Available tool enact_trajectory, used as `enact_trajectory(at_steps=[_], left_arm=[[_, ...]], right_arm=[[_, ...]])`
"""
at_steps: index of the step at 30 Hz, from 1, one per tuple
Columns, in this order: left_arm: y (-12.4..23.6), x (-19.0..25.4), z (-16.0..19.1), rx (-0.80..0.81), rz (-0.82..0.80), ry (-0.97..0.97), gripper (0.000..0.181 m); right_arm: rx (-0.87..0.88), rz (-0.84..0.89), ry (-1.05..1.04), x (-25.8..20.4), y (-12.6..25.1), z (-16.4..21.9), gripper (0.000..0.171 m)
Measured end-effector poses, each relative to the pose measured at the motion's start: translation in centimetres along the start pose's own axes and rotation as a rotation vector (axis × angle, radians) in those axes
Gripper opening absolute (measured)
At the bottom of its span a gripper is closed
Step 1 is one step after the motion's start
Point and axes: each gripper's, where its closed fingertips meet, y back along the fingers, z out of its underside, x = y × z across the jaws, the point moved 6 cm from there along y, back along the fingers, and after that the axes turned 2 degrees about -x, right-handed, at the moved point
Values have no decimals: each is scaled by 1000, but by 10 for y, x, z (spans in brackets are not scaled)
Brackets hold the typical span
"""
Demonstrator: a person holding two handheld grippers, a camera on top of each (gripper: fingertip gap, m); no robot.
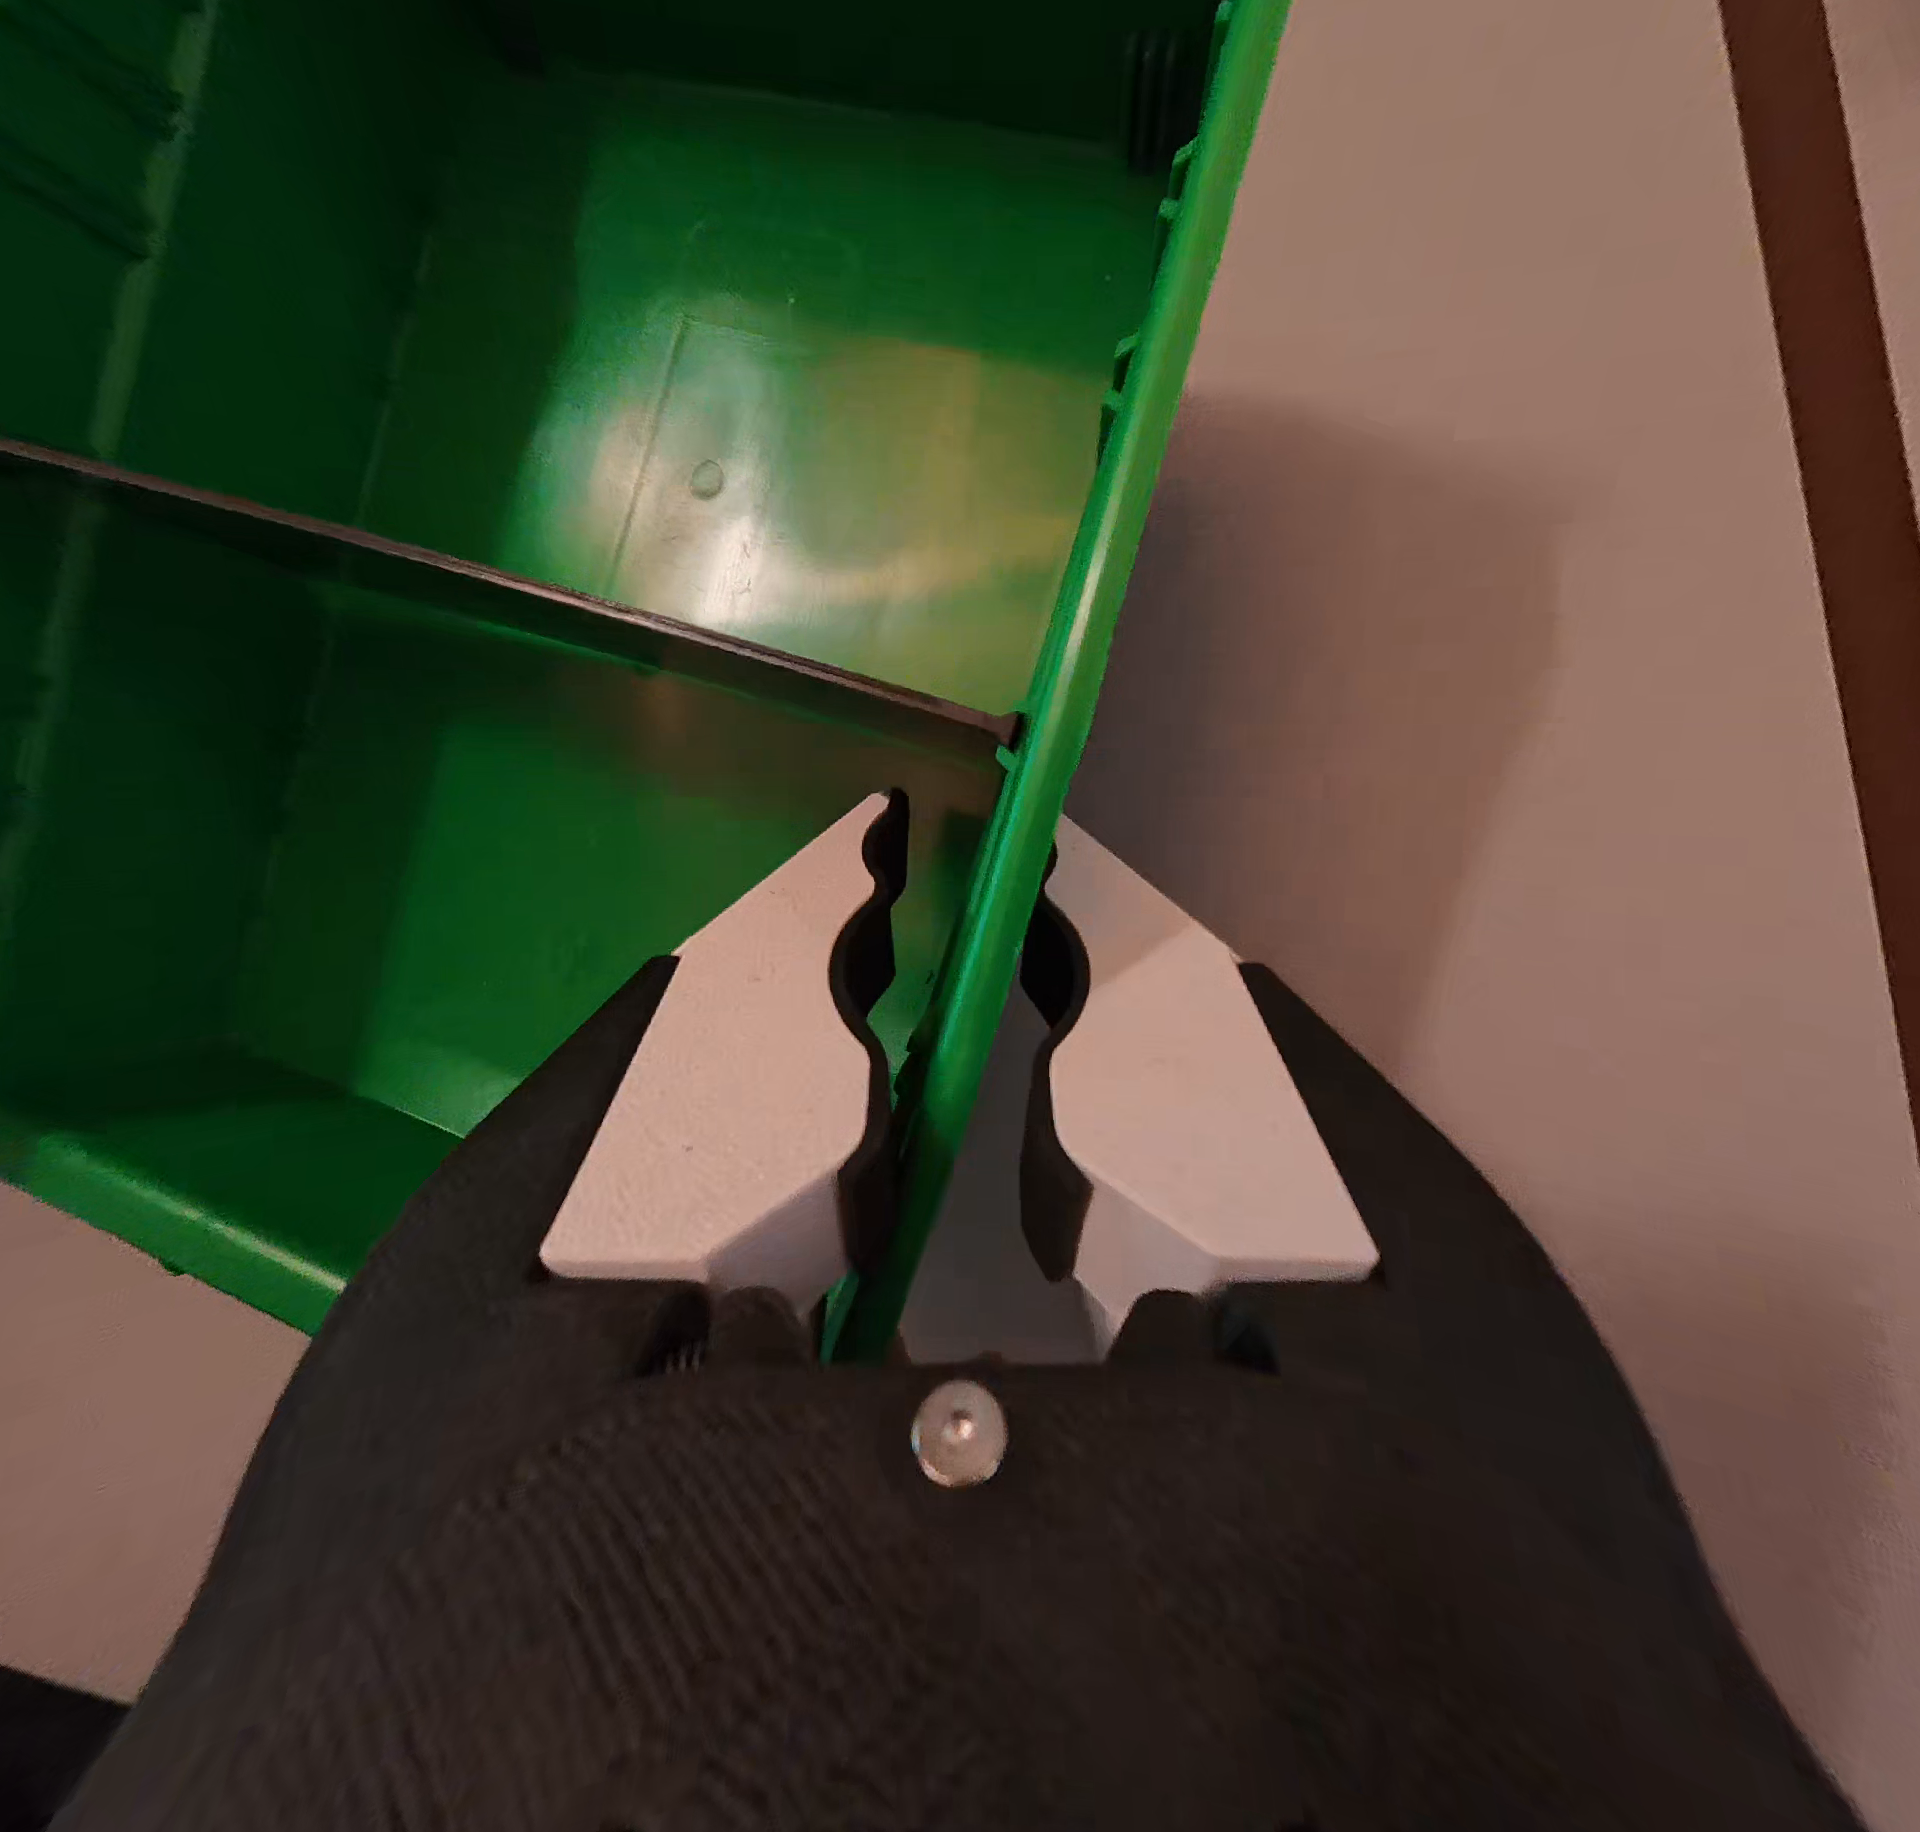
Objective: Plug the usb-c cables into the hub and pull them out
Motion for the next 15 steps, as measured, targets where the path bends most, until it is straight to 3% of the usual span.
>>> enact_trajectory(at_steps=[1, 15], left_arm=[[-6, -8, -2, 4, -10, -1, 0], [-54, -49, -21, -46, -75, -59, 2]], right_arm=[[-16, 2, 0, 3, -6, 2, 18], [-159, 32, 153, -24, -89, -44, 19]])
